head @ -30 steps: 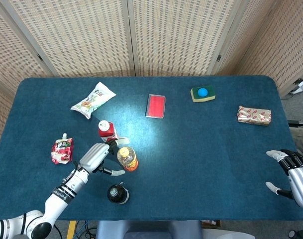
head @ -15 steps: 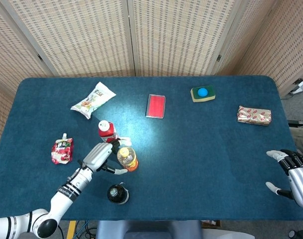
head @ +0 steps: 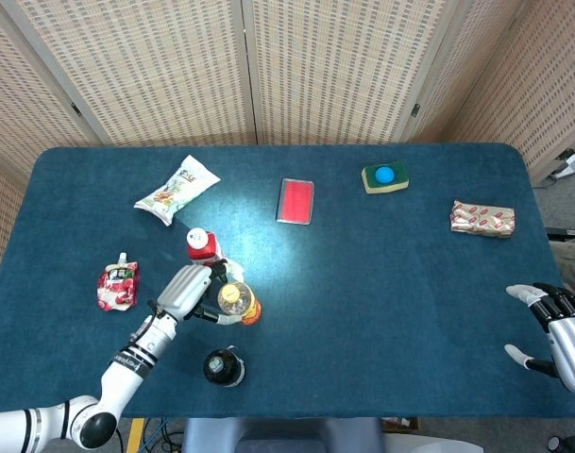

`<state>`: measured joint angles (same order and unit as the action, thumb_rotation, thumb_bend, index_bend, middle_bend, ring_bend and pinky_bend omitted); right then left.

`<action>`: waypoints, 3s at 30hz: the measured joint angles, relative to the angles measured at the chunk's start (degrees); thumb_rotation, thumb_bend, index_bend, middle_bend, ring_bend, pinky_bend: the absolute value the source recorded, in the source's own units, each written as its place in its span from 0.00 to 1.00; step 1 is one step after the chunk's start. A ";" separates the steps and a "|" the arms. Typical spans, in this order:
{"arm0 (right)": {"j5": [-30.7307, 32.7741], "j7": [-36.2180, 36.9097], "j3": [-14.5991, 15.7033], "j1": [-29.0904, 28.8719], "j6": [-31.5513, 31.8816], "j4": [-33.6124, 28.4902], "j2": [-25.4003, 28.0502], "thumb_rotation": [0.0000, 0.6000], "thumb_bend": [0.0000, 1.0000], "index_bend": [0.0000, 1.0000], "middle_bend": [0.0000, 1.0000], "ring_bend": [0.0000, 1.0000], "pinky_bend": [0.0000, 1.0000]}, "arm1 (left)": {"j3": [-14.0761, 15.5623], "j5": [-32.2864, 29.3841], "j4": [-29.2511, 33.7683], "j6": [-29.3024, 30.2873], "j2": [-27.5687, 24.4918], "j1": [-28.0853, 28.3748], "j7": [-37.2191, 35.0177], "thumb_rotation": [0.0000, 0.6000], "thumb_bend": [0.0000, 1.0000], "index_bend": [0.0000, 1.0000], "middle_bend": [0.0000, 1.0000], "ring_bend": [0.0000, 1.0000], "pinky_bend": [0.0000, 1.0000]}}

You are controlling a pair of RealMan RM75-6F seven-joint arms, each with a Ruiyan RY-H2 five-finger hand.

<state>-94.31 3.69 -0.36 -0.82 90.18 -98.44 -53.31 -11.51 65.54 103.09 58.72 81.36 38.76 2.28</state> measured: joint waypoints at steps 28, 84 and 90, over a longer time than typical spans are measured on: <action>0.21 0.18 -0.06 -0.04 -0.28 0.09 0.03 1.00 0.00 0.26 0.28 0.18 0.22 | -0.17 -0.04 2.26 0.53 -2.11 0.02 2.67 1.00 0.01 0.56 0.39 0.47 0.77; 0.51 -1.40 0.16 -0.65 -1.78 -0.25 -0.40 1.00 0.00 0.26 0.28 0.18 0.22 | 1.85 -5.63 7.30 -0.36 -9.88 0.51 8.74 1.00 0.01 0.36 0.37 0.46 0.77; 0.46 -1.28 0.16 -0.63 -1.71 -0.20 -0.33 1.00 0.00 0.26 0.28 0.18 0.22 | 1.68 -6.29 7.74 -0.18 -9.96 0.50 8.78 1.00 0.01 0.22 0.23 0.38 0.76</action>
<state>-93.85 2.41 -0.20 -1.45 88.47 -98.64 -53.64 -9.83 59.25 110.83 58.53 71.40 39.27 11.07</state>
